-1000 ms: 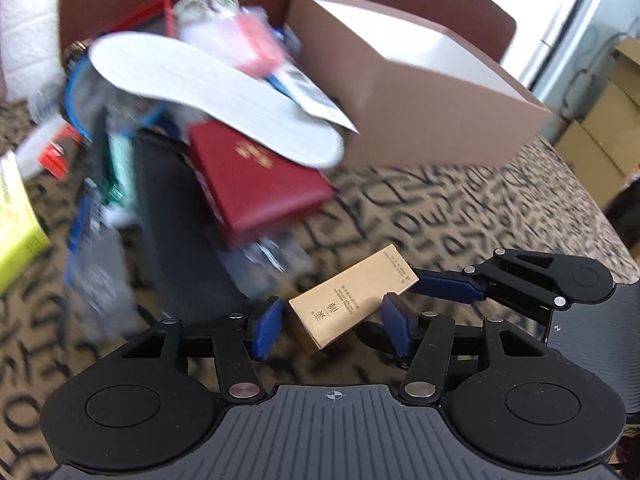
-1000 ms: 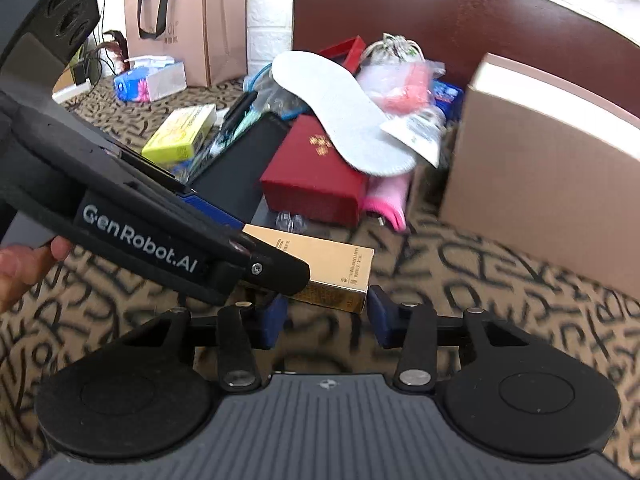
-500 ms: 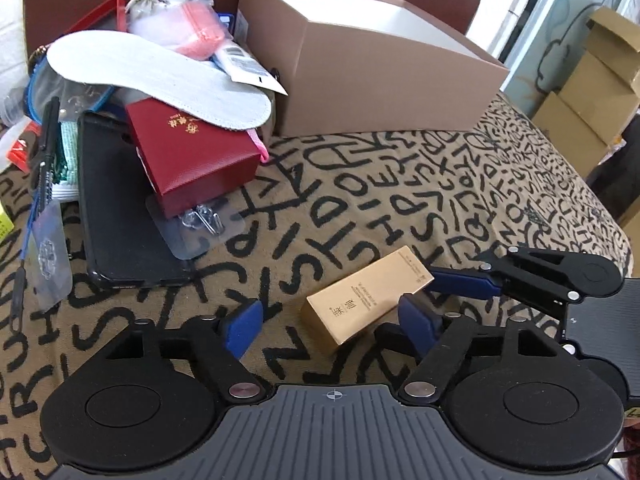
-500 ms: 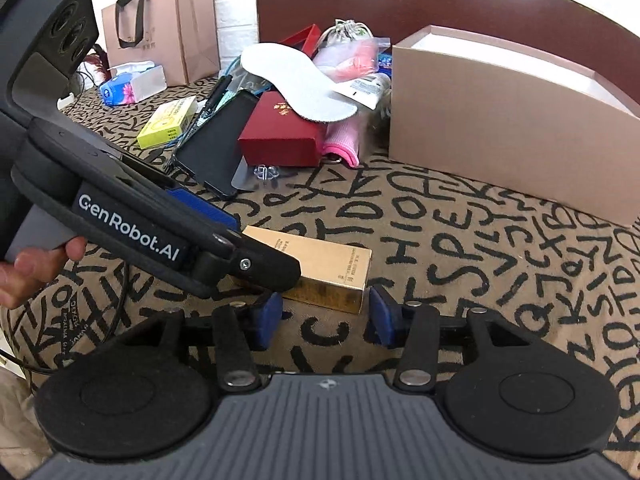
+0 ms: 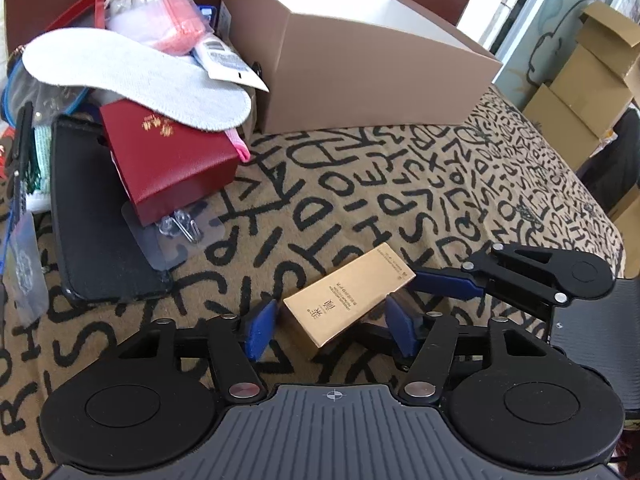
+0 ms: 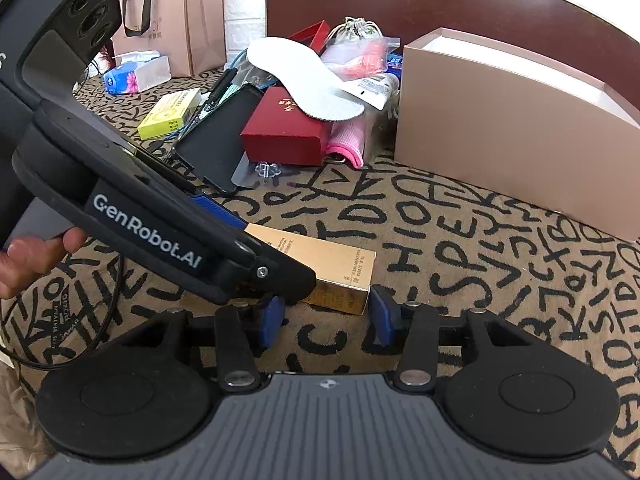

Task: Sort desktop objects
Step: 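Carry the gold box with the left gripper into the tan box and release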

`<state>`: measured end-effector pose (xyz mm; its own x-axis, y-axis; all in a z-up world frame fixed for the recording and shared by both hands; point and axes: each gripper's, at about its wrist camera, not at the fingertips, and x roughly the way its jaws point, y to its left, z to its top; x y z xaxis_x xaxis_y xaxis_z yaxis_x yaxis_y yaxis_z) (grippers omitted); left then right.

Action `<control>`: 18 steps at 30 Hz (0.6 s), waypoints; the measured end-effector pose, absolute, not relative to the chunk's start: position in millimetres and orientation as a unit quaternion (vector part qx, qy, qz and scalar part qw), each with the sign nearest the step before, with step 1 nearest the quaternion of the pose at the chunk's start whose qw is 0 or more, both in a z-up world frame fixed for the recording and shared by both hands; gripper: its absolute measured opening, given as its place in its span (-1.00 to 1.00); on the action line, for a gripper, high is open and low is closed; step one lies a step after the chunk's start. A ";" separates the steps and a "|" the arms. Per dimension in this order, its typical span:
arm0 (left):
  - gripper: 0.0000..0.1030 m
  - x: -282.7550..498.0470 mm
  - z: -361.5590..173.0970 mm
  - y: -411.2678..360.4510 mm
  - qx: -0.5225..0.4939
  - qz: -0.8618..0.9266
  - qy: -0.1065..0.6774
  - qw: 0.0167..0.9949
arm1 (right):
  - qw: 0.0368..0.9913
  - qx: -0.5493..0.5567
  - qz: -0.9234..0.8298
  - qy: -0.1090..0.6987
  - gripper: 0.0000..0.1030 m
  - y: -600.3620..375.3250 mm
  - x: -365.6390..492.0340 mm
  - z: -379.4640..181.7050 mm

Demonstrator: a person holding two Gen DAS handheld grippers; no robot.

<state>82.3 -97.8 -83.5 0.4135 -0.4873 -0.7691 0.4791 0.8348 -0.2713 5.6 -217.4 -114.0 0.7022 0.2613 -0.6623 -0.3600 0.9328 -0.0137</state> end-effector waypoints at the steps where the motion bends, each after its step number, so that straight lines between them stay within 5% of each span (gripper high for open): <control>1: 0.20 82.4 -80.9 -98.3 -0.005 -0.288 0.458 0.841 | 0.920 -0.068 0.167 0.347 -0.04 -218.2 6.0 -112.6; 18: 0.22 143.9 38.3 -161.7 -0.003 -0.324 0.329 0.887 | 0.959 -0.067 0.097 0.257 -0.05 -274.0 49.3 -3.4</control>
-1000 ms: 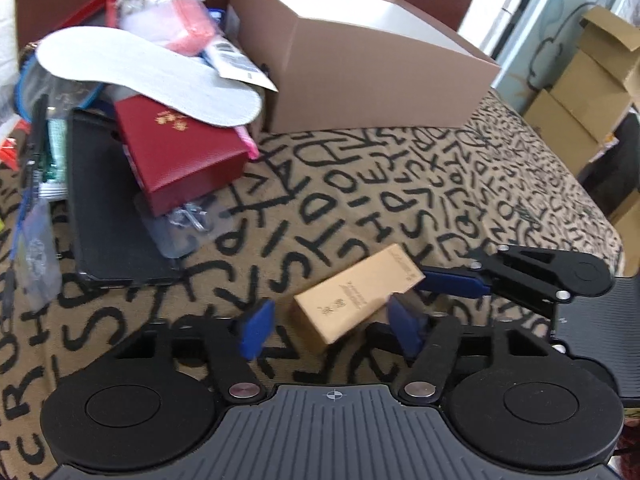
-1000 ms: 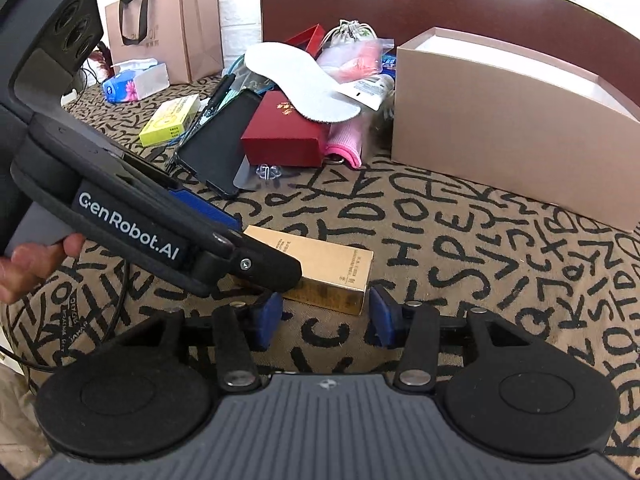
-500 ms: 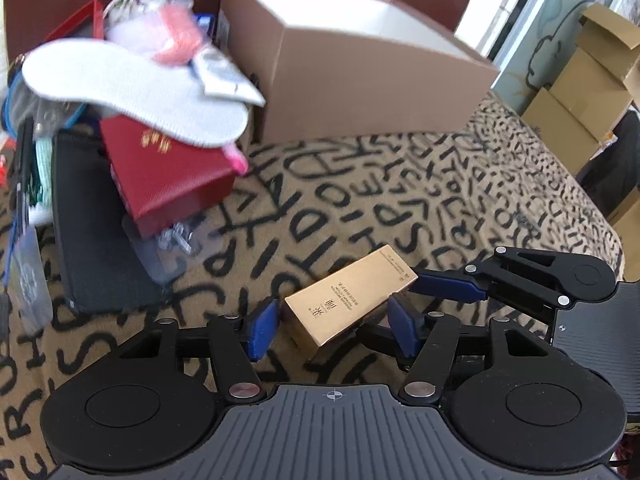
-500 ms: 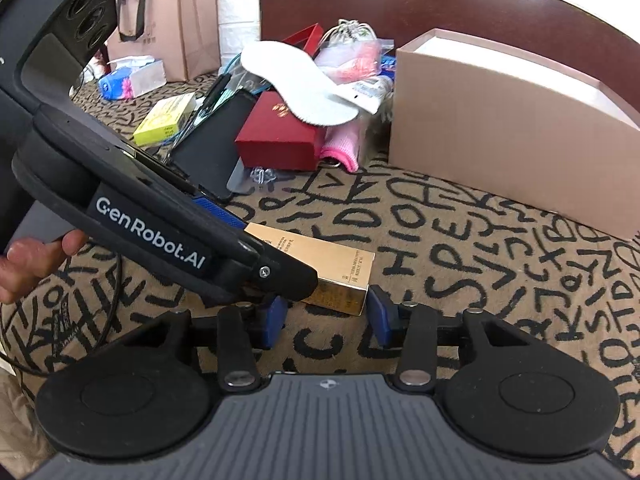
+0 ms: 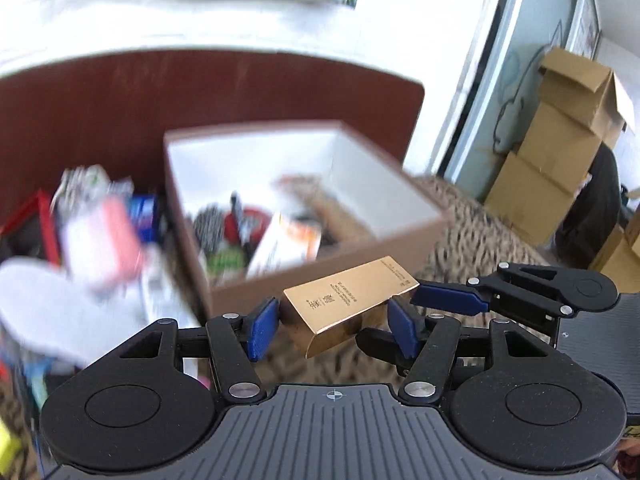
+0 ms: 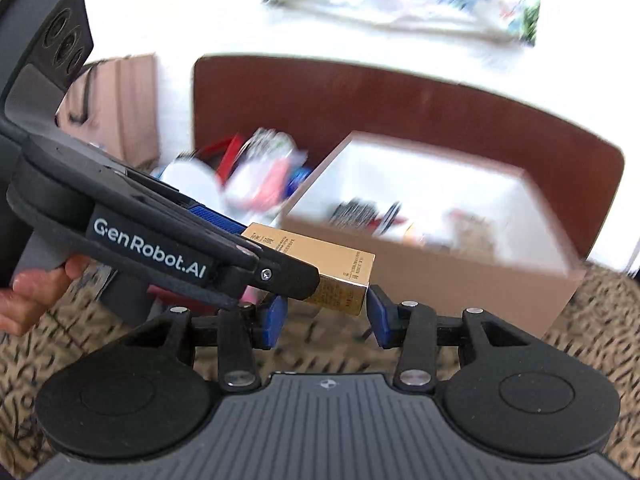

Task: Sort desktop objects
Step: 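Carry the gold box with the left gripper into the tan box and release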

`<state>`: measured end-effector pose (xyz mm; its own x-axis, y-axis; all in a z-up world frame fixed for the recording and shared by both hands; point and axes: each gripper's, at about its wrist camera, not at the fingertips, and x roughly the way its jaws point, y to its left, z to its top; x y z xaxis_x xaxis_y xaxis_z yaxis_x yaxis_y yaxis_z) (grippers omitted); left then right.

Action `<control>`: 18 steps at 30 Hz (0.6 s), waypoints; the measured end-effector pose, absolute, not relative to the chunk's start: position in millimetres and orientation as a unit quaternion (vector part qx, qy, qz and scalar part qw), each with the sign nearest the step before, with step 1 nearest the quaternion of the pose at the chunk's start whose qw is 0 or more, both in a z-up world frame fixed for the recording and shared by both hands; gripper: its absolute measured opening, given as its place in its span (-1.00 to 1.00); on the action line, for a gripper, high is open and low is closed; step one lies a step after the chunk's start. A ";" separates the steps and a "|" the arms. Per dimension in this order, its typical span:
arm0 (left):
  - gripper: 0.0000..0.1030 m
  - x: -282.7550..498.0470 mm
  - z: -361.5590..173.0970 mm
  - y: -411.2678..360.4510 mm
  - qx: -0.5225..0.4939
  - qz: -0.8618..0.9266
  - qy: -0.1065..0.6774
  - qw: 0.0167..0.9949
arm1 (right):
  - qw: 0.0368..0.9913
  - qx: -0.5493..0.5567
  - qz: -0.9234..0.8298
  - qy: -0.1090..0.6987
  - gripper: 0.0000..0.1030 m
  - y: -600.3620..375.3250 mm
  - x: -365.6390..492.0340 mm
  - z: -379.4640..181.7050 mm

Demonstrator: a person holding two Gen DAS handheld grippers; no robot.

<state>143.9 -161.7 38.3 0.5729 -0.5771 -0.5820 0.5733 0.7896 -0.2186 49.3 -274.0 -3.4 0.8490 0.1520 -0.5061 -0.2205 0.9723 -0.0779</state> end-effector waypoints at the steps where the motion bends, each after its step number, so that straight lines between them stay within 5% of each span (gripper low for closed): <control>1: 0.22 153.8 44.0 -166.0 -0.010 -0.324 0.328 0.887 | 0.961 -0.063 0.092 0.255 -0.05 -279.1 56.9 4.5; 18: 0.31 335.6 22.8 -219.3 -0.095 -0.301 0.407 0.857 | 0.951 -0.057 0.048 0.300 -0.05 -328.7 219.4 19.1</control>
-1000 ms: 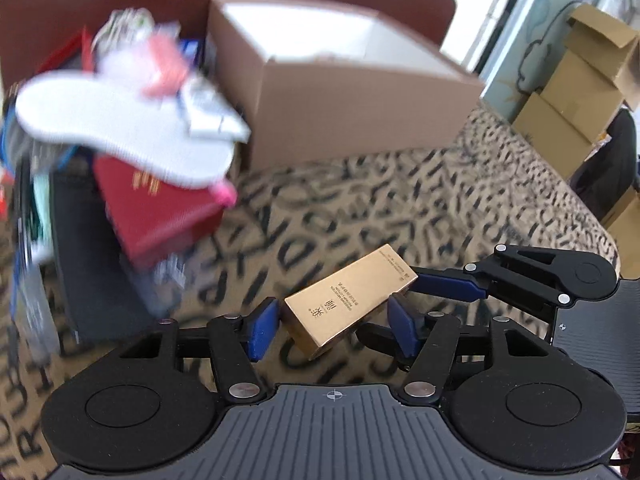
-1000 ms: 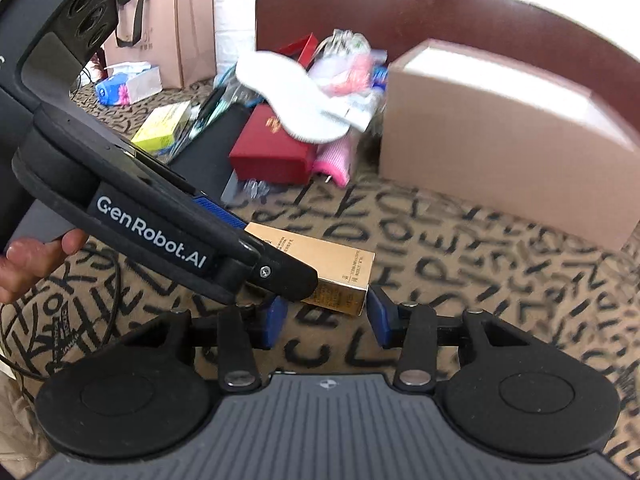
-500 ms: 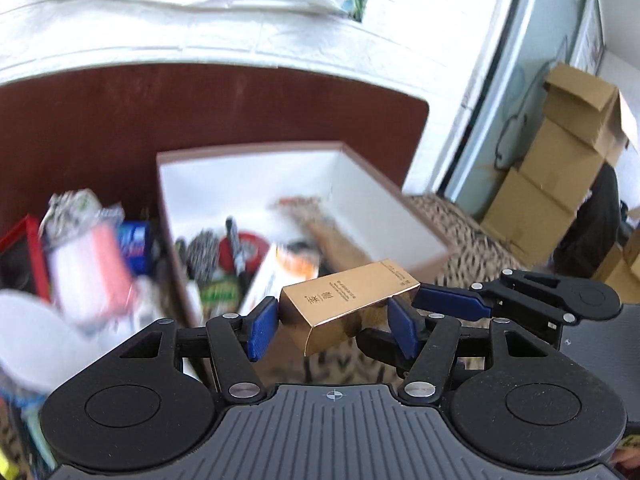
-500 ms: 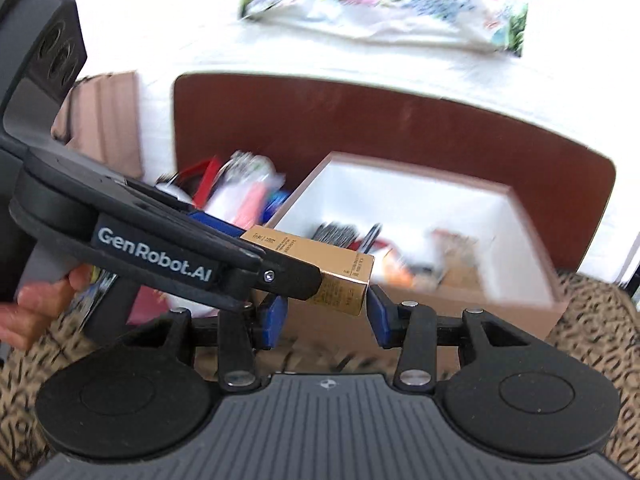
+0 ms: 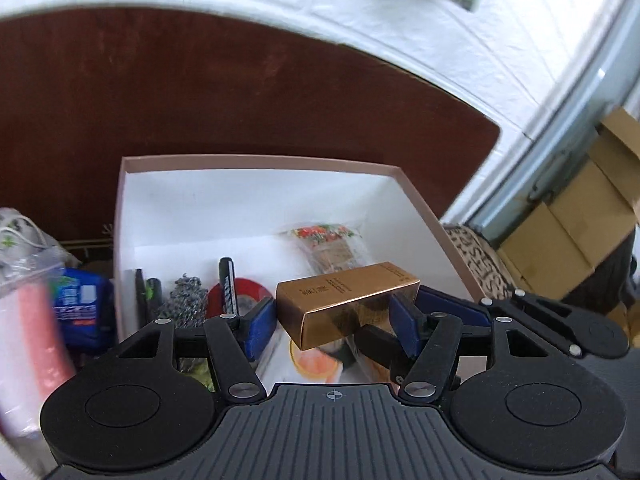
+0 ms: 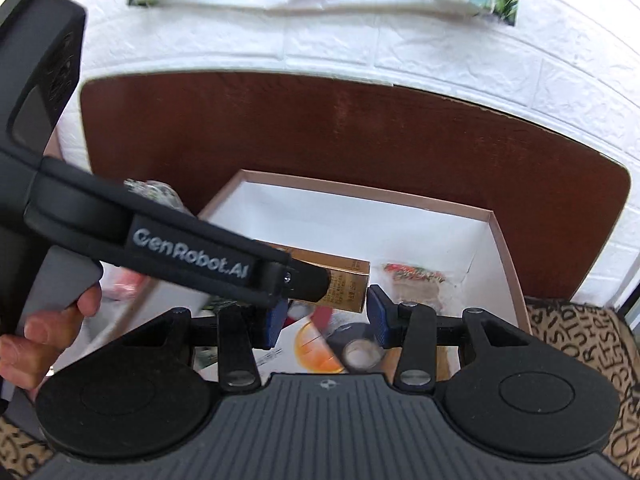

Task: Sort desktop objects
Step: 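Carry the gold box with the left gripper into the tan box and release, then withdraw the left gripper from the tan box back to the clutter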

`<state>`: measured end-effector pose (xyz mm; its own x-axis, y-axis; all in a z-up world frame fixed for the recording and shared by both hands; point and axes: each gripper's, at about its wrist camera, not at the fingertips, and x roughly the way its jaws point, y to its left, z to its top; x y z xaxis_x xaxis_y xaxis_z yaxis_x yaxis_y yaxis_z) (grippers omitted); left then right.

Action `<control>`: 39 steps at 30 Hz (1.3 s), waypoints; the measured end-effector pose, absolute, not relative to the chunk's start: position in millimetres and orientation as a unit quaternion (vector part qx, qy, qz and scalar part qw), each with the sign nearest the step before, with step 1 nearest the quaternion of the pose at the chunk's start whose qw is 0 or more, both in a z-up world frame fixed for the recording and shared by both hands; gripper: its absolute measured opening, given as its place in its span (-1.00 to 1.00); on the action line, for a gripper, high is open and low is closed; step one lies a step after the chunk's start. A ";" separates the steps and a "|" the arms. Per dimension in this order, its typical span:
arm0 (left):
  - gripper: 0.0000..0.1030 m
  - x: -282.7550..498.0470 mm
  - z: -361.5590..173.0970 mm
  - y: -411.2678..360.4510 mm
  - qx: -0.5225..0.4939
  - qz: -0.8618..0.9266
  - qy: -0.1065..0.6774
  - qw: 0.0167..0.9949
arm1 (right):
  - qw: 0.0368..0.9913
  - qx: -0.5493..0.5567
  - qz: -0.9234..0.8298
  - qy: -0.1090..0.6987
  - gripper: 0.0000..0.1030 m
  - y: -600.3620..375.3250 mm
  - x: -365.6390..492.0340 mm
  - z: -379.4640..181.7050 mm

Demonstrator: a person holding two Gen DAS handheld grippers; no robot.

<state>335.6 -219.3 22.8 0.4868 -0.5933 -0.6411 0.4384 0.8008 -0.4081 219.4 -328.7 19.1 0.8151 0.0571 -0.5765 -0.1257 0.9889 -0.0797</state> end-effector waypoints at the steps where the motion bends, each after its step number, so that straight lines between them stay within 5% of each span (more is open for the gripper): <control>1: 0.31 342.5 20.0 -221.6 -0.098 -0.299 0.411 0.855 | 0.950 -0.059 0.047 0.303 -0.05 -331.2 227.4 17.3; 13: 0.43 396.6 -14.9 -244.9 -0.109 -0.280 0.438 0.847 | 0.928 -0.056 0.034 0.367 -0.05 -350.8 293.6 -10.4; 17: 0.79 403.1 -16.2 -246.0 -0.107 -0.269 0.432 0.854 | 0.926 -0.055 0.025 0.371 -0.03 -354.0 305.6 -15.5; 21: 0.99 398.6 -13.1 -240.9 -0.107 -0.275 0.422 0.857 | 0.932 -0.066 0.013 0.355 0.32 -353.2 305.1 -14.0; 27: 1.00 390.9 -7.9 -237.2 -0.116 -0.270 0.429 0.854 | 0.938 -0.065 -0.007 0.340 0.88 -355.3 296.4 -12.3; 39: 1.00 353.1 11.2 -233.7 -0.089 -0.268 0.412 0.866 | 0.936 -0.052 -0.010 0.348 0.99 -349.7 275.2 1.6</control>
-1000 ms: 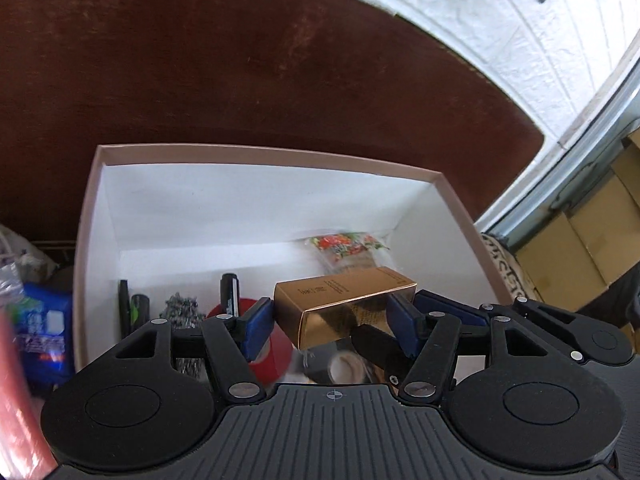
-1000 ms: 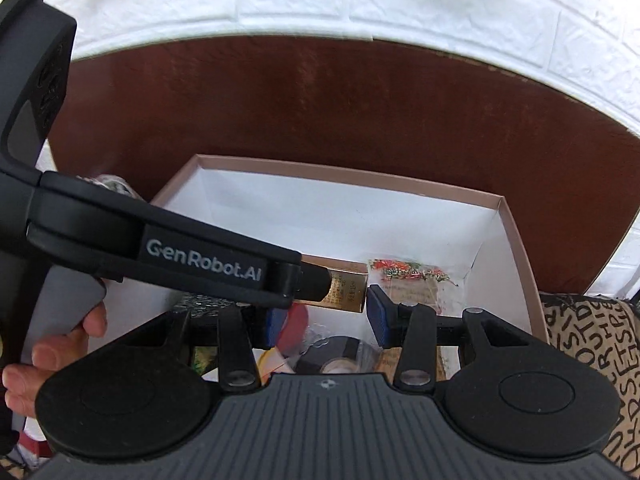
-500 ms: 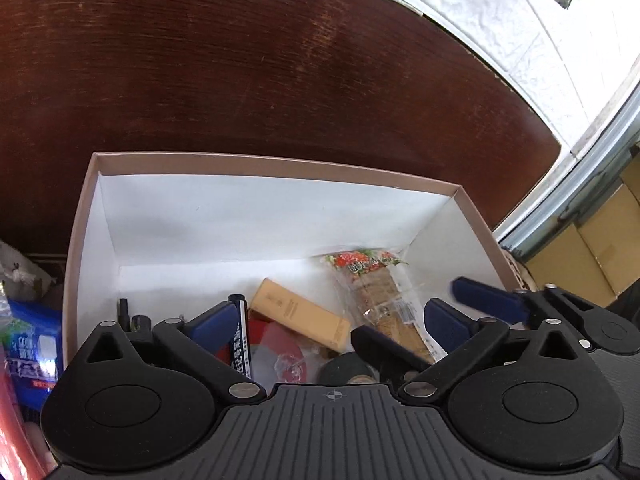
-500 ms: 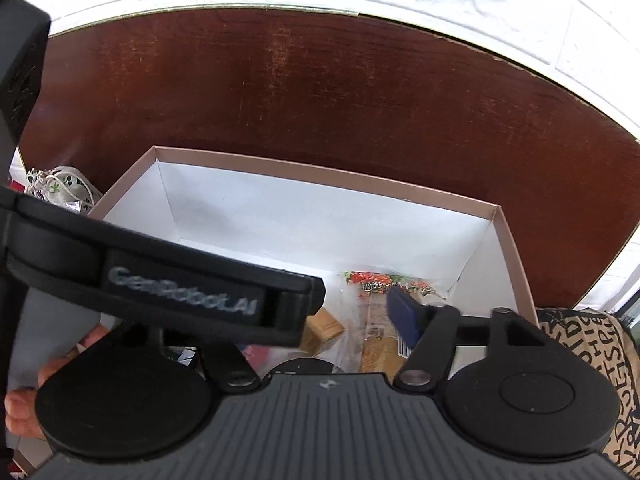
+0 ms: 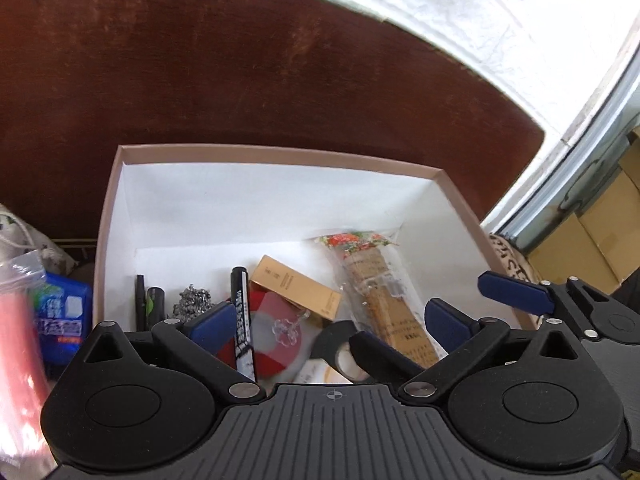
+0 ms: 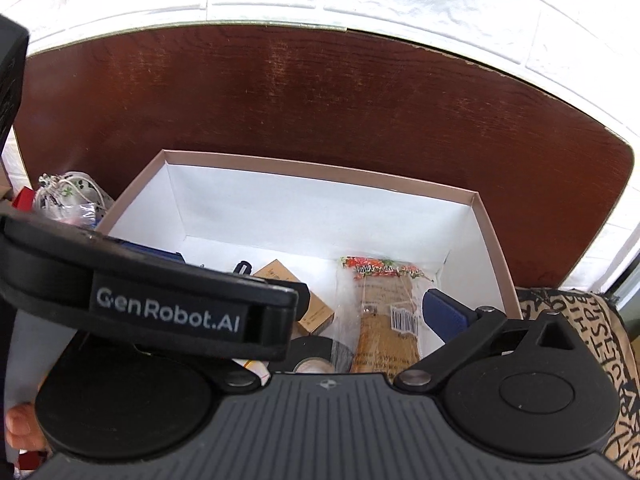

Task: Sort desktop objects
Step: 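Withdraw the left gripper from the tan box back to the clutter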

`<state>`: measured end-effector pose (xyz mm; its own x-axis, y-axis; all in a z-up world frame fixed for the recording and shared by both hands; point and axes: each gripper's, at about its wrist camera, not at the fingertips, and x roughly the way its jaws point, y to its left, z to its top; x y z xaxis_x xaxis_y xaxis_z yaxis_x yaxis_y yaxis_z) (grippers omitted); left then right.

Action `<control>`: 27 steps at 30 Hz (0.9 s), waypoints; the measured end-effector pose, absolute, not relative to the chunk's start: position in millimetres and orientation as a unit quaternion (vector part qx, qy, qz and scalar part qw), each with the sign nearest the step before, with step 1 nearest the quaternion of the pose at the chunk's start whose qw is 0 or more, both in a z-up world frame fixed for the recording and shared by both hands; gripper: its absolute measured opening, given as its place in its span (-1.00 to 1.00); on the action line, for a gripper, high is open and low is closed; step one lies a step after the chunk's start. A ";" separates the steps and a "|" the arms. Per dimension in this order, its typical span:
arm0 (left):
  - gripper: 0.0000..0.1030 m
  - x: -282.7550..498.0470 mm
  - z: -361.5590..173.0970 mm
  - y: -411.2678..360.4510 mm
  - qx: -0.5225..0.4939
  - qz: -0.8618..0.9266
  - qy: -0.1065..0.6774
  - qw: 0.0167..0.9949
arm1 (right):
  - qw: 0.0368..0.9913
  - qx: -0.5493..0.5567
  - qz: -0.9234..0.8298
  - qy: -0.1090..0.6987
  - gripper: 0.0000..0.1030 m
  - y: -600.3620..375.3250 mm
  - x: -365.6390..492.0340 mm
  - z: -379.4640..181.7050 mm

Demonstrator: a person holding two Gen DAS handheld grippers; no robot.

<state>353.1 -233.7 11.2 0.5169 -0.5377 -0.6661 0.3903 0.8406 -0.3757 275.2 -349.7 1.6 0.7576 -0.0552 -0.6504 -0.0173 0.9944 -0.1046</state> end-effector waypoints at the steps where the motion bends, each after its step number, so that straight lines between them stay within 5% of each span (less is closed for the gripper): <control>1: 1.00 346.8 15.6 -233.1 -0.085 -0.266 0.406 0.870 | 0.937 -0.050 -0.011 0.347 1.00 -348.3 271.9 3.4; 27: 1.00 143.9 45.5 -162.9 -0.026 -0.211 0.315 0.925 | 0.961 -0.036 0.023 0.272 1.00 -271.5 91.8 21.2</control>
